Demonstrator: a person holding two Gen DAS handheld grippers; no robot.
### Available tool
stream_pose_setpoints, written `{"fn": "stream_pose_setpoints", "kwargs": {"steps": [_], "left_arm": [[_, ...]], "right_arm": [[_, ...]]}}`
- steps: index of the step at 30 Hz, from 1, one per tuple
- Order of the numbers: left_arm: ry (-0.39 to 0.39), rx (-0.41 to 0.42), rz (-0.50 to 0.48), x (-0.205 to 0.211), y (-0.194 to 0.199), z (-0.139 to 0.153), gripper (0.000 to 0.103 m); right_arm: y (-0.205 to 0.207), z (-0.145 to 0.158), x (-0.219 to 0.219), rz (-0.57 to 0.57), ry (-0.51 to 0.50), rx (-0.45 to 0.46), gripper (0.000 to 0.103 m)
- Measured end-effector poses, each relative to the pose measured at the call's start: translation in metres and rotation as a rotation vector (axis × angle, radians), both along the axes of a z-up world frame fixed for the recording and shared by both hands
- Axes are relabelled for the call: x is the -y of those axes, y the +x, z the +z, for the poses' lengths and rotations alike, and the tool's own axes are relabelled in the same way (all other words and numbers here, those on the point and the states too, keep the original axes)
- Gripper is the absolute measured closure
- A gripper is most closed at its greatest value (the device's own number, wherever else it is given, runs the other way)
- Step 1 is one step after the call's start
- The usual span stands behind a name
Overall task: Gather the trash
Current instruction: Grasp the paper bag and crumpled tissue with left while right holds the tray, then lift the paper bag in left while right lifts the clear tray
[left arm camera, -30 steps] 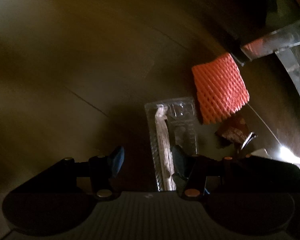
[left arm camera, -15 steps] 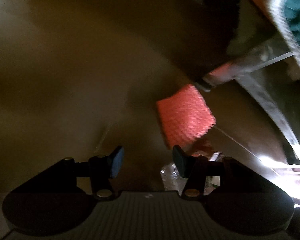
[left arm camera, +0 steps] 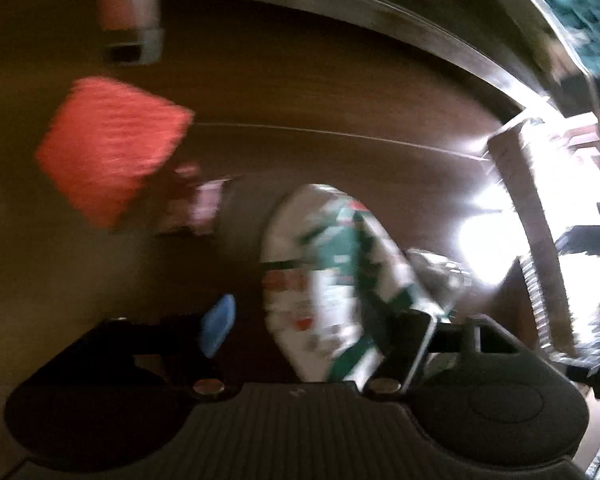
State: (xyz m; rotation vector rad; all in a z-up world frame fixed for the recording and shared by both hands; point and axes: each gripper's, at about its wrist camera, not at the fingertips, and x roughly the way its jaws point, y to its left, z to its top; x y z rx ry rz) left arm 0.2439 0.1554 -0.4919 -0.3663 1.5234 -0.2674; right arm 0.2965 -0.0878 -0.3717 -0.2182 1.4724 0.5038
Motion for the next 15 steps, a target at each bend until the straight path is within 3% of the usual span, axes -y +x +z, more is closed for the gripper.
{"fn": "stream_pose_setpoints", "kwargs": {"steps": [5, 11, 15], "left_arm": [[-0.03, -0.071, -0.079, 0.046, 0.013, -0.021, 0.029], [-0.035, -0.126, -0.144, 0.096, 0.02, -0.028, 0.026], [-0.016, -0.106, -0.244, 0.137, 0.023, -0.029, 0.023]], "right_arm": [[-0.003, 0.019, 0.041, -0.122, -0.008, -0.015, 0.101], [0.009, 0.027, 0.048, -0.153, 0.066, 0.028, 0.101], [0.019, 0.029, 0.058, -0.181, 0.09, 0.047, 0.101]]}}
